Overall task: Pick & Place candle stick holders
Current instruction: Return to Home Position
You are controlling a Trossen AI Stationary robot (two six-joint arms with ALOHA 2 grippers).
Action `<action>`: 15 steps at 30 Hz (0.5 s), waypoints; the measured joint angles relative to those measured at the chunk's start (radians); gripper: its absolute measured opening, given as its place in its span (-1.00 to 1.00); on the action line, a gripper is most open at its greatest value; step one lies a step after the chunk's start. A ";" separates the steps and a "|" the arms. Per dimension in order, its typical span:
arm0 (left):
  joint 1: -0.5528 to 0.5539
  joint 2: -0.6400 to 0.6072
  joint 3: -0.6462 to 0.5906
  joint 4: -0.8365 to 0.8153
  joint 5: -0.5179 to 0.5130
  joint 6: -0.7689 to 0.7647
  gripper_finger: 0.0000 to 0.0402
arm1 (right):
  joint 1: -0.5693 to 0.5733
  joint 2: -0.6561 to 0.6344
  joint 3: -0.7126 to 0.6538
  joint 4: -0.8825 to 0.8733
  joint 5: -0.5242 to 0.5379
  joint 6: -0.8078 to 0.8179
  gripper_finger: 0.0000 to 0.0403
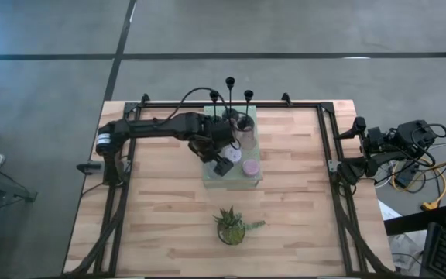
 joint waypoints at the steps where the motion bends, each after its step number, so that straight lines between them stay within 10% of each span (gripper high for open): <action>1: 0.000 0.000 0.009 -0.012 -0.004 0.000 0.84 | 0.000 0.000 0.000 0.000 0.000 0.000 0.82; 15: 0.001 -0.001 0.168 -0.107 -0.039 0.001 0.84 | 0.000 0.000 0.000 0.000 0.000 0.000 0.82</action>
